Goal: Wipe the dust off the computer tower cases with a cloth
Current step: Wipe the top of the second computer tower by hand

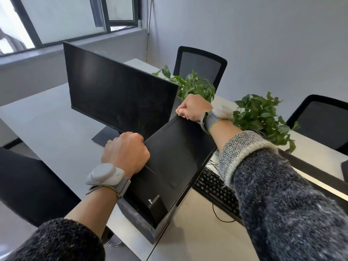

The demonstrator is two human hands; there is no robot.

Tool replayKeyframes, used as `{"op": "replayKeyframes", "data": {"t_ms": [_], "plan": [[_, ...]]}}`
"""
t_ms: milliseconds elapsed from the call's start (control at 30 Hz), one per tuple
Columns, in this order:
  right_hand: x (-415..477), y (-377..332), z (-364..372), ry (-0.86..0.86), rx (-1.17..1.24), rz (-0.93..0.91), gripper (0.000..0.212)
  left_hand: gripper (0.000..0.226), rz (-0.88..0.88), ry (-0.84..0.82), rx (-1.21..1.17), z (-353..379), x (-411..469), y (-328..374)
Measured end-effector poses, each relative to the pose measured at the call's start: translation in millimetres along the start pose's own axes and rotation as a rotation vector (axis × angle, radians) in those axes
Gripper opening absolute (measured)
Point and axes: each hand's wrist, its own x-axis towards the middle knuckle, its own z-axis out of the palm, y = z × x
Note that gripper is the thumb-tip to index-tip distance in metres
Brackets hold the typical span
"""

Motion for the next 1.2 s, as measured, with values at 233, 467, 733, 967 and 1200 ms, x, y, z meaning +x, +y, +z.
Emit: {"op": "replayKeyframes", "data": {"t_ms": [233,467,733,967,1200], "plan": [[-42.3,24.2,-5.4,0.019,0.003,0.05,0.022,0.025,-0.011,-0.029,-0.023,-1.3,-0.2,-0.5],[-127.7,75.4,-25.3,-0.001,0.049,0.089,0.029,0.025,-0.036,-0.038,0.023,-7.0,-4.5,4.1],[-149.5,85.2,-30.6,0.055,0.056,0.123,0.021,0.025,-0.034,-0.035,0.033,-8.9,-4.4,4.7],[-102.8,69.1,-27.6,-0.009,-0.055,0.064,0.02,0.027,-0.008,-0.033,0.026,-6.4,-2.1,2.7],[-13.1,15.1,-9.2,-0.01,-0.083,0.022,0.029,0.029,0.016,-0.018,0.01,-2.8,0.5,-0.7]]}}
